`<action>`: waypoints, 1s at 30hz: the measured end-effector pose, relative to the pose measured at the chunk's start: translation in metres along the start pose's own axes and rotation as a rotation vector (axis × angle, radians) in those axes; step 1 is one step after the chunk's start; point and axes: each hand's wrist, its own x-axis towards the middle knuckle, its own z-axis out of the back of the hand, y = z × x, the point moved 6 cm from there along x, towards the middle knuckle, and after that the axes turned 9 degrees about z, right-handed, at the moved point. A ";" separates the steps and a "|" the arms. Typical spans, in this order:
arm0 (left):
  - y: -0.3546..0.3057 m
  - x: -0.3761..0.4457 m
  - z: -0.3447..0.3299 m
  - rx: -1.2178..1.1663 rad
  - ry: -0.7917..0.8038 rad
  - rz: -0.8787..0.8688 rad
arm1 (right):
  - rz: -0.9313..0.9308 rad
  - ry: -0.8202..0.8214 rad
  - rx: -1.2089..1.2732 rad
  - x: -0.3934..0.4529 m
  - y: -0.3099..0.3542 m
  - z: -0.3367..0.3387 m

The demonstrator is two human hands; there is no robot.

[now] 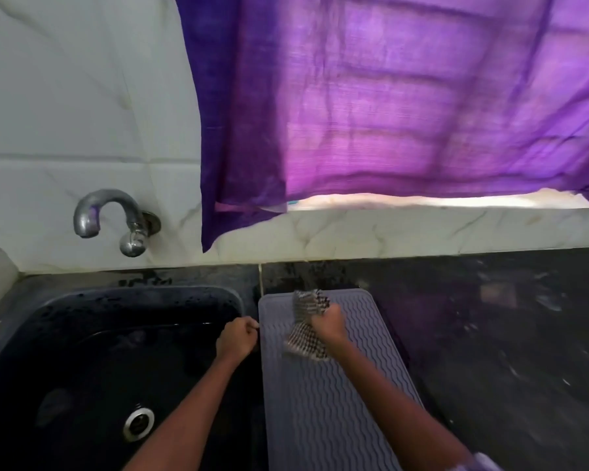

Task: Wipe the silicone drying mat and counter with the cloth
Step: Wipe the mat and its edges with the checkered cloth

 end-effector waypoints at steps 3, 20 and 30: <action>-0.009 0.016 0.009 0.118 -0.072 -0.100 | 0.306 -0.167 -0.513 0.031 0.033 0.023; -0.023 0.066 -0.022 0.554 0.095 -0.144 | 0.634 0.301 -0.927 0.059 0.012 -0.105; -0.027 0.061 -0.023 0.651 0.089 -0.121 | 0.720 0.423 -0.923 0.018 -0.007 -0.086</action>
